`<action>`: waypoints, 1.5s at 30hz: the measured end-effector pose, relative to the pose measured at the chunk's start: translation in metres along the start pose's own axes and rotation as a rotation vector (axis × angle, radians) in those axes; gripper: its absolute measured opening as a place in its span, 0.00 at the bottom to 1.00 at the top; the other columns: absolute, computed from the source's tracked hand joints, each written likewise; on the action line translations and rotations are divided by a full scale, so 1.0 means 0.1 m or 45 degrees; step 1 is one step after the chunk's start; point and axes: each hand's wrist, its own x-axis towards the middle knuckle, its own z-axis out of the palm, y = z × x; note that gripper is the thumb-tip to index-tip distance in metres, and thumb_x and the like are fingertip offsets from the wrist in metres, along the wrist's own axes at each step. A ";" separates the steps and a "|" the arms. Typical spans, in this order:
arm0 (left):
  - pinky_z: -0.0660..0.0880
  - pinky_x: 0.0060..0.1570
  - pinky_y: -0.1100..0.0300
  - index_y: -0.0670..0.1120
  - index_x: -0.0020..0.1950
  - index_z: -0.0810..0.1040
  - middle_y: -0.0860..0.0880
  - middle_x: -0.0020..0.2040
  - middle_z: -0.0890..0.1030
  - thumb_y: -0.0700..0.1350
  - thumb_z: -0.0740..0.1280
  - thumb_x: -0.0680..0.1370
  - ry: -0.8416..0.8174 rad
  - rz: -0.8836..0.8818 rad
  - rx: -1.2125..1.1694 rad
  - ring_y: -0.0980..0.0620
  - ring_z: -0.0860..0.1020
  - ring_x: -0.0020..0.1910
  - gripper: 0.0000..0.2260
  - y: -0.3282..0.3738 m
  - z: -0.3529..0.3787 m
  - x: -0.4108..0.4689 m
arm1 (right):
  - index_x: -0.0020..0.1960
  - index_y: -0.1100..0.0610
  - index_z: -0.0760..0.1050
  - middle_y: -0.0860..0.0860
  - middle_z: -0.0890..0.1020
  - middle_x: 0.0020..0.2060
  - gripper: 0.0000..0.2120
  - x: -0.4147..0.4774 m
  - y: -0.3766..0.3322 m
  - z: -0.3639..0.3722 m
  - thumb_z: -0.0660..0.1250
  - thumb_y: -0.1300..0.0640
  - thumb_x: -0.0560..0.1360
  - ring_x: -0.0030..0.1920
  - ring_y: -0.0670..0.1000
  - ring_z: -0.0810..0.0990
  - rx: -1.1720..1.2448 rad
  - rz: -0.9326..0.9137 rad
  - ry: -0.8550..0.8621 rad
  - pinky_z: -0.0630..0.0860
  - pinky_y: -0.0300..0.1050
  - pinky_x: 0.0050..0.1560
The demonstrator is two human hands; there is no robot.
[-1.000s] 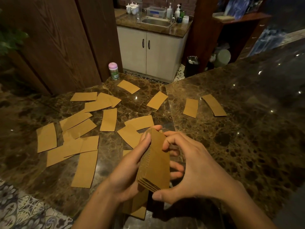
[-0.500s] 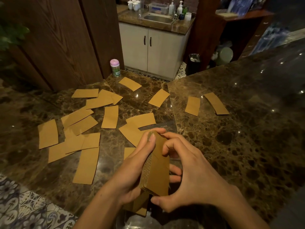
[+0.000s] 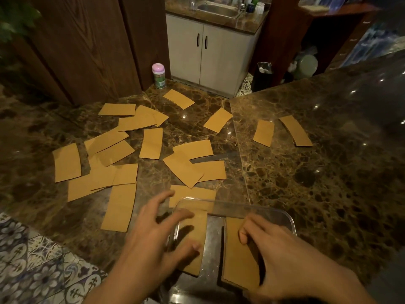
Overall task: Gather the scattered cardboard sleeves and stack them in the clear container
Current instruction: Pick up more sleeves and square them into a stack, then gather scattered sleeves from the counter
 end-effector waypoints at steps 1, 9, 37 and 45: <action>0.61 0.70 0.48 0.68 0.62 0.75 0.67 0.76 0.49 0.73 0.66 0.66 -0.135 0.025 0.069 0.58 0.54 0.73 0.26 0.03 0.04 -0.01 | 0.59 0.37 0.60 0.37 0.60 0.64 0.35 0.05 -0.03 0.05 0.77 0.32 0.61 0.62 0.44 0.69 -0.065 0.041 -0.029 0.72 0.43 0.63; 0.61 0.74 0.45 0.57 0.69 0.68 0.53 0.81 0.41 0.68 0.64 0.73 -0.677 -0.030 0.456 0.44 0.43 0.79 0.28 0.17 0.19 0.05 | 0.69 0.46 0.61 0.50 0.40 0.82 0.39 0.43 -0.27 0.43 0.79 0.42 0.67 0.73 0.61 0.68 -0.033 0.180 0.017 0.72 0.55 0.71; 0.80 0.54 0.46 0.59 0.59 0.78 0.55 0.62 0.80 0.60 0.64 0.78 0.532 -0.306 -0.491 0.58 0.81 0.55 0.13 -0.43 -0.18 0.08 | 0.52 0.43 0.81 0.42 0.84 0.45 0.18 0.37 -0.45 -0.42 0.68 0.31 0.72 0.45 0.41 0.82 0.260 0.133 0.157 0.81 0.39 0.48; 0.78 0.55 0.42 0.49 0.67 0.66 0.42 0.62 0.73 0.71 0.71 0.65 0.231 -0.944 0.290 0.39 0.73 0.61 0.39 -1.21 -0.22 0.62 | 0.70 0.57 0.72 0.55 0.78 0.65 0.40 1.97 -0.30 -0.90 0.72 0.29 0.70 0.66 0.58 0.76 -0.101 0.202 0.345 0.76 0.54 0.62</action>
